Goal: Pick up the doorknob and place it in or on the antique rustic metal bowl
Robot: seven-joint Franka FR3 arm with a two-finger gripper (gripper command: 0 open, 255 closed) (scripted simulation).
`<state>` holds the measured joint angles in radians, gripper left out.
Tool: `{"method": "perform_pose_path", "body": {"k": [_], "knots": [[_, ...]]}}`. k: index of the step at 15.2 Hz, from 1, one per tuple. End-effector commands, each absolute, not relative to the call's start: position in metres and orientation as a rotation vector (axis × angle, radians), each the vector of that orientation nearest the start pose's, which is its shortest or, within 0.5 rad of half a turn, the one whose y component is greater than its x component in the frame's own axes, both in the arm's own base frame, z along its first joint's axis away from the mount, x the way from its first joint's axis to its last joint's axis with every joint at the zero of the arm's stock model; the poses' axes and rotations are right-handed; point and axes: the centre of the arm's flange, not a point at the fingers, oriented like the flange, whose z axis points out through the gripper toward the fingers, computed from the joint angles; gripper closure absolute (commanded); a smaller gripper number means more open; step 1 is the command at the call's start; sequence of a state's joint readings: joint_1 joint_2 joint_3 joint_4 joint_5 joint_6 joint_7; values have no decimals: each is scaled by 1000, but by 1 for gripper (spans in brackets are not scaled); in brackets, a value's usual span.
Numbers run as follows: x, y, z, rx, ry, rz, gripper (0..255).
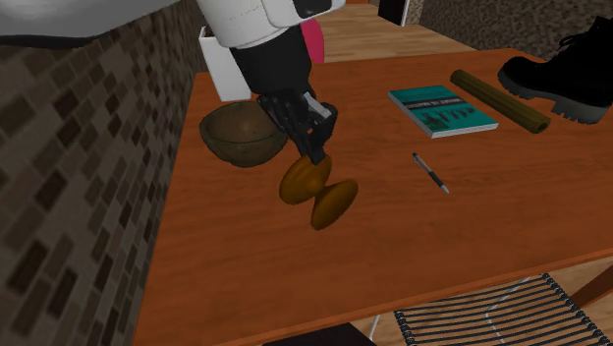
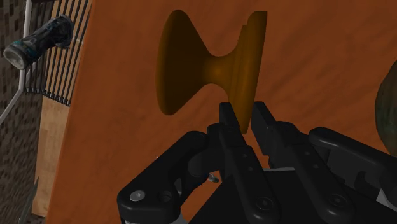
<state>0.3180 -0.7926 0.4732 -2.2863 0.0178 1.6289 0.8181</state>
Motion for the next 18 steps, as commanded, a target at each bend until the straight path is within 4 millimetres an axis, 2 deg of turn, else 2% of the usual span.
{"method": "perform_pose_path", "body": {"k": [1,12,18], "knots": [[201,274,608,-3282,235,-444,255],[201,274,662,-3282,235,-444,255],[218,351,664,-3282,235,-444,255]]}}
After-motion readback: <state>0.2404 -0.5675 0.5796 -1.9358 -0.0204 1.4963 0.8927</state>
